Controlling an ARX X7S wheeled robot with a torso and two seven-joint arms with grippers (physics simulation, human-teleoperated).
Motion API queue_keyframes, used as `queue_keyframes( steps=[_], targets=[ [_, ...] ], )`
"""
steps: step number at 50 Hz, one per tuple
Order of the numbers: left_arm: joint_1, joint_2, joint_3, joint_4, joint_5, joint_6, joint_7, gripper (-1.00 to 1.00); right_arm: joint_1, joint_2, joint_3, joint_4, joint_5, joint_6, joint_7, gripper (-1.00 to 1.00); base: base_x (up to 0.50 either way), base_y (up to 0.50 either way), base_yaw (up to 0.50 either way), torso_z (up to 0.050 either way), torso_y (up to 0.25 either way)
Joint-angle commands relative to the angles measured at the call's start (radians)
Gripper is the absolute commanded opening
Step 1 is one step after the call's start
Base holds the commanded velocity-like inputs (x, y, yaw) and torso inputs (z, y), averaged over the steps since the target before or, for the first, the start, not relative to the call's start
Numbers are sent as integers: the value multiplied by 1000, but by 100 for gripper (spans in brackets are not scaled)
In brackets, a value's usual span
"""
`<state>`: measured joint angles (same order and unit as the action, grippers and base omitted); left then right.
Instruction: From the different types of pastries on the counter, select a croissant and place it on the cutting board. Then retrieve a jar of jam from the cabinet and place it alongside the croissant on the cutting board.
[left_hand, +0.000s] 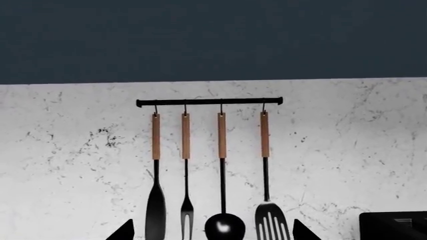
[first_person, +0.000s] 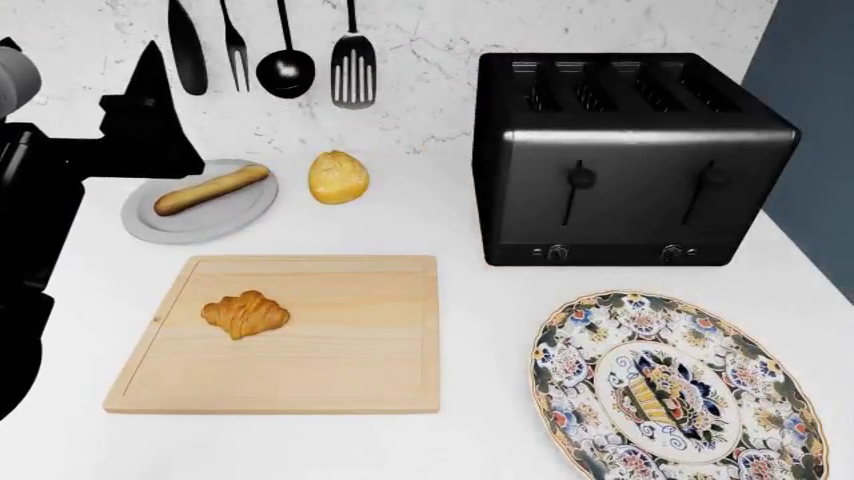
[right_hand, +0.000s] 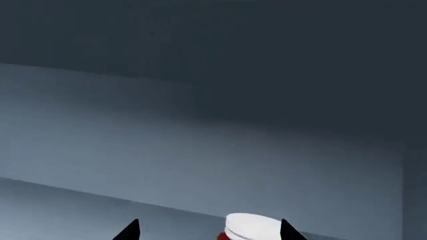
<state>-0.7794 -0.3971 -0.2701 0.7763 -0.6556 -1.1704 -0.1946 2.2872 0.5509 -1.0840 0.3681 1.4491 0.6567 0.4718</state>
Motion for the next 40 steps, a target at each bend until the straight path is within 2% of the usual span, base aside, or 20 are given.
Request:
queue_keyframes(
  steps=[1, 40],
  targets=[
    [4, -6, -3, -3, -5, 6, -3, 100, 13, -1, -10, 11, -55, 21, 22, 100, 0, 0, 0, 0, 0],
    [-1, -18, -12, -3, -32, 7, -22, 100, -70, -109, -33, 261, -172, -44, -65, 100, 0, 0, 0, 0, 0]
  ],
)
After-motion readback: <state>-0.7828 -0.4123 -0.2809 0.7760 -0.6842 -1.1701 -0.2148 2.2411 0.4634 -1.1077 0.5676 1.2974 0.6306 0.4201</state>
